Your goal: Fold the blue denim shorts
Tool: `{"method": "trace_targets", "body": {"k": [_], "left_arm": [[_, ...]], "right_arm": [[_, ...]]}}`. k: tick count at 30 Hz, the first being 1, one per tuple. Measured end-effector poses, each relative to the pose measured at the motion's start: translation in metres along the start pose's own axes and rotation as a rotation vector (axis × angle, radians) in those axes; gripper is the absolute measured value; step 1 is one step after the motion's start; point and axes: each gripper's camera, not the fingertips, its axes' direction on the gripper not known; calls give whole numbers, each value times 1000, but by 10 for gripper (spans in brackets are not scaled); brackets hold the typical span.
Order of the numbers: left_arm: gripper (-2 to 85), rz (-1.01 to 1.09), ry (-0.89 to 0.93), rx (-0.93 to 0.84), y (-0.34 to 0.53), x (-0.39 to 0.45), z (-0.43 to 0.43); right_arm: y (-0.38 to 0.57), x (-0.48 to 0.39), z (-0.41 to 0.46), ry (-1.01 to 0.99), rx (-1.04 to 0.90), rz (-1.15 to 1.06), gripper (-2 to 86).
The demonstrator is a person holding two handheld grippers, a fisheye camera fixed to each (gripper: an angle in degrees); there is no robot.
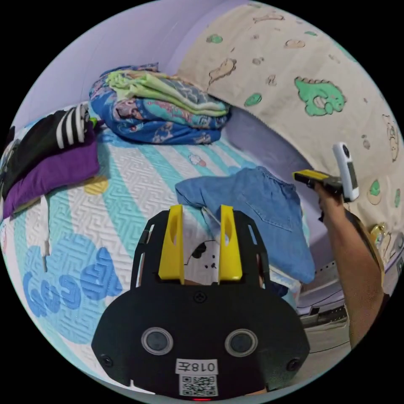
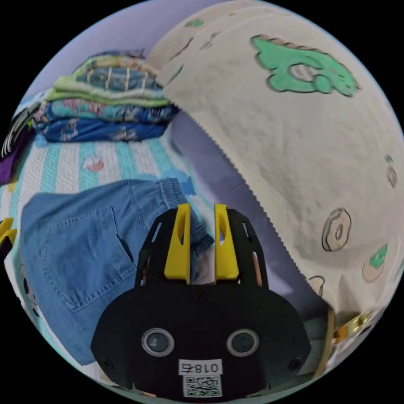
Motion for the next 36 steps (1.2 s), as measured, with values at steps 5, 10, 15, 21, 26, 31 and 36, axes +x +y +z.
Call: {"method": "trace_targets", "body": {"k": [5, 10, 15, 21, 26, 31, 36], "left_arm": [[87, 279, 244, 89, 20, 61, -19], [85, 473, 395, -239, 50, 141, 46], [91, 426, 412, -405, 65, 140, 65], [79, 402, 516, -136, 96, 97, -52], [69, 407, 368, 118, 186, 31, -215], [73, 410, -44, 168, 341, -15, -420], [97, 361, -304, 134, 479, -29, -587]], "right_arm": [[62, 10, -48, -286, 159, -16, 62], [86, -15, -10, -306, -80, -176, 28], [122, -43, 26, -236, -249, -231, 14], [135, -48, -71, -160, 19, -126, -5], [182, -91, -210, -288, 292, -160, -4], [257, -154, -336, -516, 473, -144, -4], [334, -232, -450, -842, 654, -157, -5]]}}
